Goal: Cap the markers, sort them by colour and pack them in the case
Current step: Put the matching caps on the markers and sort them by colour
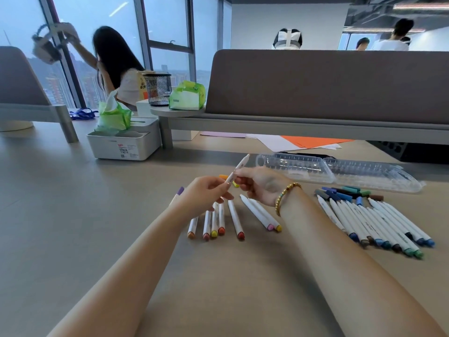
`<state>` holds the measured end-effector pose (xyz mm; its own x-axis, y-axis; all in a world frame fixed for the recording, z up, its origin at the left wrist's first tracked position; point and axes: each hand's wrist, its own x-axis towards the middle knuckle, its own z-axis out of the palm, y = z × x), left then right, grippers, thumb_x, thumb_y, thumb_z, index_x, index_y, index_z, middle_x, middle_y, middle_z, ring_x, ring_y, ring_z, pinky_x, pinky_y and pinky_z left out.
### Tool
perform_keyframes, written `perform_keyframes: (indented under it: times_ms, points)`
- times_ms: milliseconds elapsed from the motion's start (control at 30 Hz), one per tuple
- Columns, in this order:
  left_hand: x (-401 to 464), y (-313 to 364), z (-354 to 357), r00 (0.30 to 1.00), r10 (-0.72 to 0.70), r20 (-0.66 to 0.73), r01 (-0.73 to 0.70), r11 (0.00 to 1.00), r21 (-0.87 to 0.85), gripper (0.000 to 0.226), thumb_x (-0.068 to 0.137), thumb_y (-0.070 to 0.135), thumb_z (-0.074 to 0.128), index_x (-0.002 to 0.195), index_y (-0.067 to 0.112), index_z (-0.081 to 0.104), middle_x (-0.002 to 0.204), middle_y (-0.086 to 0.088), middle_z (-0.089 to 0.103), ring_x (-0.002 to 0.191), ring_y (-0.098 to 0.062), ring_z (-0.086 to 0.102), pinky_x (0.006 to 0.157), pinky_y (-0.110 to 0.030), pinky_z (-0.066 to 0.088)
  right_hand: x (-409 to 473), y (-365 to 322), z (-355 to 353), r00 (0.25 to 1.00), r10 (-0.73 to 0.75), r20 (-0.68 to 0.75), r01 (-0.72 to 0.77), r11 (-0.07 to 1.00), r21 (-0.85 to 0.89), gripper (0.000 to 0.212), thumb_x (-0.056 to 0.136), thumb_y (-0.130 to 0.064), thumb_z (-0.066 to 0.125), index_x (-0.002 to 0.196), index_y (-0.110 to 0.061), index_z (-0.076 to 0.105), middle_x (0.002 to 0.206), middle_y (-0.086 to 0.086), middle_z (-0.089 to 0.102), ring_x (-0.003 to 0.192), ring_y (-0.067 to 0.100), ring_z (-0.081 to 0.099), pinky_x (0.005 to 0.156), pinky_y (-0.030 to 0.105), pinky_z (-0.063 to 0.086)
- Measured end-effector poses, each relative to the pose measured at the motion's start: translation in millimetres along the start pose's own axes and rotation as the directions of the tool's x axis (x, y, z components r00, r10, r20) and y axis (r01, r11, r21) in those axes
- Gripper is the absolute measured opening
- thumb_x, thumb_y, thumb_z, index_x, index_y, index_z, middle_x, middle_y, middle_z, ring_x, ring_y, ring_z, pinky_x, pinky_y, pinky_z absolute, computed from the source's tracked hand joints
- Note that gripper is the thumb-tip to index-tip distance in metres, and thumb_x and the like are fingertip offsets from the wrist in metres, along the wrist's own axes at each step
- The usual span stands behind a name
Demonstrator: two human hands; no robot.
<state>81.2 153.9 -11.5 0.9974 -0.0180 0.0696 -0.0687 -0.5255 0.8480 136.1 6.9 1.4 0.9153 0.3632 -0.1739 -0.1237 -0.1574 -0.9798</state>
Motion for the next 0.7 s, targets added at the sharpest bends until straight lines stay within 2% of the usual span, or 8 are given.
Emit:
perform_keyframes:
  times_ms: [67,133,233,333,400,467,567,700]
  points:
    - [0.9,0.2,-0.8,1.0,-0.023,-0.009,0.023,1.0,0.006,0.019,0.096,0.032,0.049,0.1,0.02,0.063,0.08,0.013,0.069,0.067,0.001,0.058,0.055,-0.014,0.043,1.2,1.9,2.0,1.0,-0.009,0.02,0.009,1.0,0.013,0.021,0.095,-0.018,0.052,0.076,-0.016,0.061,0.064,-0.005,0.053,0.056,0.006,0.042,0.051,0.019,0.031]
    - [3.5,-0.8,-2.0,0.998,-0.066,-0.018,0.066,0.998,0.003,0.018,0.096,0.028,0.049,0.1,0.017,0.062,0.078,0.011,0.069,0.064,0.0,0.057,0.054,-0.014,0.043,1.3,0.2,-2.9,0.997,-0.039,-0.073,0.037,0.999,-0.032,0.016,0.095,-0.019,0.052,0.083,-0.014,0.063,0.07,-0.004,0.056,0.062,0.007,0.046,0.056,0.021,0.034]
    - [6.7,-3.0,-5.1,0.989,-0.146,-0.01,0.145,0.987,-0.064,0.016,0.097,0.026,0.047,0.099,0.015,0.059,0.08,0.008,0.07,0.064,-0.004,0.057,0.054,-0.016,0.044,9.6,4.6,-27.4,0.929,-0.173,-0.329,0.033,0.92,-0.39,0.019,0.096,-0.016,0.051,0.108,-0.007,0.062,0.094,0.0,0.059,0.09,0.014,0.054,0.079,0.026,0.043]
    - [7.1,-2.6,-8.5,0.986,-0.167,0.007,0.166,0.972,-0.167,0.011,0.097,0.025,0.047,0.095,0.017,0.054,0.083,0.003,0.071,0.063,-0.007,0.057,0.055,-0.018,0.044,24.5,21.6,-52.8,0.887,-0.223,-0.404,-0.099,0.763,-0.639,0.018,0.094,-0.019,0.052,0.108,-0.02,0.064,0.119,0.003,0.06,0.114,0.024,0.051,0.101,0.04,0.041]
    - [7.1,-1.6,-10.3,0.984,-0.181,0.009,0.177,0.954,-0.243,0.01,0.096,0.024,0.049,0.094,0.017,0.054,0.084,0.0,0.071,0.06,-0.008,0.056,0.055,-0.019,0.043,32.1,31.0,-56.9,0.907,-0.184,-0.38,-0.179,0.648,-0.74,0.02,0.092,-0.023,0.053,0.107,-0.027,0.065,0.122,0.004,0.059,0.119,0.027,0.046,0.101,0.046,0.04]
    - [7.8,-1.4,-11.0,0.978,-0.205,0.03,0.204,0.931,-0.304,0.013,0.096,0.025,0.048,0.095,0.015,0.055,0.084,-0.002,0.072,0.056,-0.008,0.053,0.053,-0.019,0.04,37.5,34.8,-53.2,0.927,-0.156,-0.34,-0.202,0.555,-0.807,0.018,0.09,-0.03,0.056,0.105,-0.028,0.066,0.119,0.003,0.06,0.12,0.026,0.042,0.1,0.045,0.04]
    - [9.1,-2.4,-10.3,0.972,-0.228,0.064,0.235,0.899,-0.37,0.023,0.097,0.03,0.045,0.094,0.011,0.058,0.079,-0.002,0.073,0.051,-0.008,0.048,0.05,-0.018,0.036,43.4,36.0,-42.7,0.919,-0.204,-0.337,-0.211,0.465,-0.859,0.018,0.088,-0.035,0.059,0.101,-0.026,0.067,0.113,0.002,0.061,0.115,0.024,0.045,0.097,0.038,0.041]
    - [9.1,-5.6,-12.8,0.972,-0.231,0.035,0.227,0.898,-0.377,0.032,0.097,0.034,0.044,0.098,0.008,0.063,0.083,-0.002,0.074,0.049,-0.006,0.049,0.049,-0.018,0.036,45.7,37.1,-33.0,0.894,-0.276,-0.353,-0.257,0.33,-0.908,0.028,0.091,-0.035,0.054,0.112,-0.02,0.064,0.116,0.005,0.059,0.115,0.025,0.044,0.095,0.037,0.036]
